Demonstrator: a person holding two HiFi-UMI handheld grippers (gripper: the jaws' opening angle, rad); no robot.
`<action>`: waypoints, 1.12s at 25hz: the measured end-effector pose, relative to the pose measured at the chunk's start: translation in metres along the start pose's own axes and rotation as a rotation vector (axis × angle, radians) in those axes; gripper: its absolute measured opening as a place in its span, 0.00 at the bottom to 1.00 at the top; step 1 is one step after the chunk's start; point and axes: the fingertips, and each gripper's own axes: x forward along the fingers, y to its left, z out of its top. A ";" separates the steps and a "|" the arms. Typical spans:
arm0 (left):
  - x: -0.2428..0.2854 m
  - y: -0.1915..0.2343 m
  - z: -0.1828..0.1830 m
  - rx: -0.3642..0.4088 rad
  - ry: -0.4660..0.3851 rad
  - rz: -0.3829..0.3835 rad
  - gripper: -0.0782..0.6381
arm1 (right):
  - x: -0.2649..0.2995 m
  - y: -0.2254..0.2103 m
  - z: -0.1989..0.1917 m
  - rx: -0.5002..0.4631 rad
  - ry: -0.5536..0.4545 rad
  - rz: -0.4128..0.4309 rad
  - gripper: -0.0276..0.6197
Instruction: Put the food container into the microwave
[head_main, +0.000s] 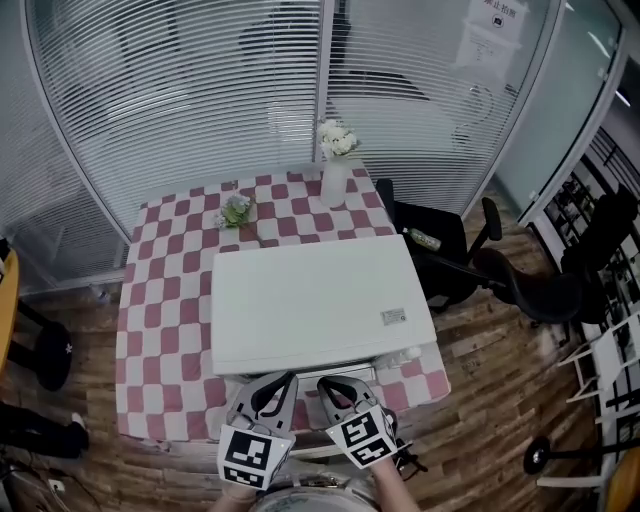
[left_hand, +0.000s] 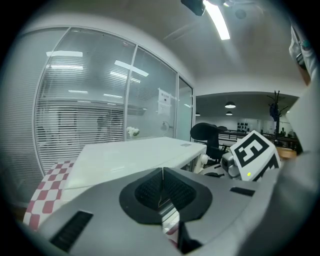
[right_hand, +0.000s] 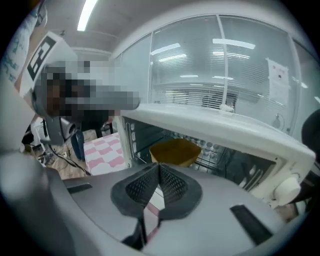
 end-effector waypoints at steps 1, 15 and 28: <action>0.001 -0.002 -0.001 0.001 0.002 -0.003 0.13 | -0.003 0.000 0.007 0.022 -0.036 0.011 0.03; -0.002 -0.029 0.035 0.036 -0.077 -0.048 0.13 | -0.060 -0.018 0.091 0.133 -0.384 0.039 0.03; -0.020 -0.037 0.080 0.076 -0.201 -0.027 0.13 | -0.106 -0.017 0.152 0.087 -0.558 0.040 0.03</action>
